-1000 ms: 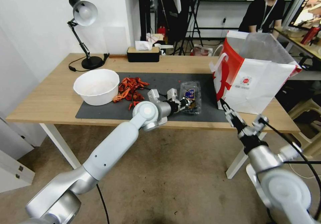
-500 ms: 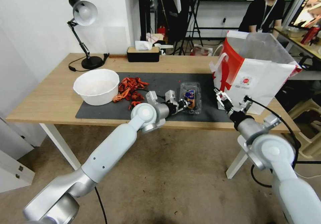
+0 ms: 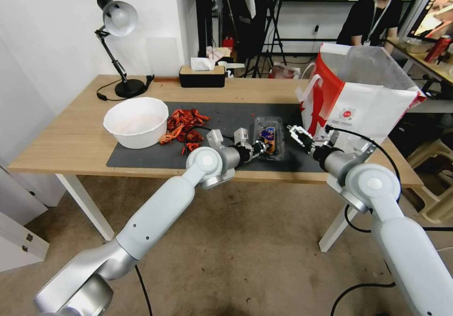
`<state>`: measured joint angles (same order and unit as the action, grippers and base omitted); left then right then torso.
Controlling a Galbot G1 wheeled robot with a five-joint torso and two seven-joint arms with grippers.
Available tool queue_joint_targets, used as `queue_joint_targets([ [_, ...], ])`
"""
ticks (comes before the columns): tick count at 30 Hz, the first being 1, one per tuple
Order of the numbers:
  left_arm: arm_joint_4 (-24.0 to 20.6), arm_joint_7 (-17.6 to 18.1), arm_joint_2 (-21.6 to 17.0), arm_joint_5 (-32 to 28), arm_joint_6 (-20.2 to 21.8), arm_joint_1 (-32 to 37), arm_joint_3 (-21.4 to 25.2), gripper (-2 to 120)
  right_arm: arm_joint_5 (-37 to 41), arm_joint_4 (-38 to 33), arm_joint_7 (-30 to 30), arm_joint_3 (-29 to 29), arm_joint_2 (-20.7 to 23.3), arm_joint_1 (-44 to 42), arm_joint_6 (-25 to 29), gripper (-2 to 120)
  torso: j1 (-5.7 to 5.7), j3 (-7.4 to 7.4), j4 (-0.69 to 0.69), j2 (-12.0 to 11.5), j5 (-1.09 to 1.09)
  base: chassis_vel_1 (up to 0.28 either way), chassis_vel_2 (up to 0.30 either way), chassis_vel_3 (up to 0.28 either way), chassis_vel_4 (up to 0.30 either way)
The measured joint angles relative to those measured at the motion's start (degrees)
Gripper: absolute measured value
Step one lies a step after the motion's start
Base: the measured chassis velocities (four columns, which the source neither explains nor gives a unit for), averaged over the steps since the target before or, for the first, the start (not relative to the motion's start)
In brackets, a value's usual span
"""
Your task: Close the takeout container lid, then place the container into the takeout bag.
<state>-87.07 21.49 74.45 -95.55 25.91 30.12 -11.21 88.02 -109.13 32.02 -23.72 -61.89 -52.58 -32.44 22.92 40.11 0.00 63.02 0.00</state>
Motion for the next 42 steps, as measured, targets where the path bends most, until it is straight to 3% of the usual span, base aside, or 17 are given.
queue_joint_targets([
  [13, -0.1, -0.2, -0.1, 0.3, 0.0, 0.9, 0.7, 0, 0.8, 6.0, 3.3, 5.5, -1.0, 8.8, -3.9, 100, 0.00, 0.00, 0.01, 0.0, -0.01, 0.000, 0.000, 0.000, 0.000],
  [23, -0.2, -0.3, -0.3, 0.6, -0.1, 1.2, 0.9, 0, 4.4, 11.1, 11.0, 8.7, -1.7, 15.0, -9.4, 100, 0.00, -0.01, -0.01, 0.0, 0.00, 0.000, 0.000, 0.000, 0.000],
  [42, -0.4, -0.5, -0.8, 1.0, -0.5, 1.6, 1.2, 0, 10.5, 18.1, 16.0, 11.5, -4.5, 20.1, -9.5, 100, -0.02, -0.02, -0.03, 0.0, -0.02, 0.000, 0.000, 0.000, 0.000],
])
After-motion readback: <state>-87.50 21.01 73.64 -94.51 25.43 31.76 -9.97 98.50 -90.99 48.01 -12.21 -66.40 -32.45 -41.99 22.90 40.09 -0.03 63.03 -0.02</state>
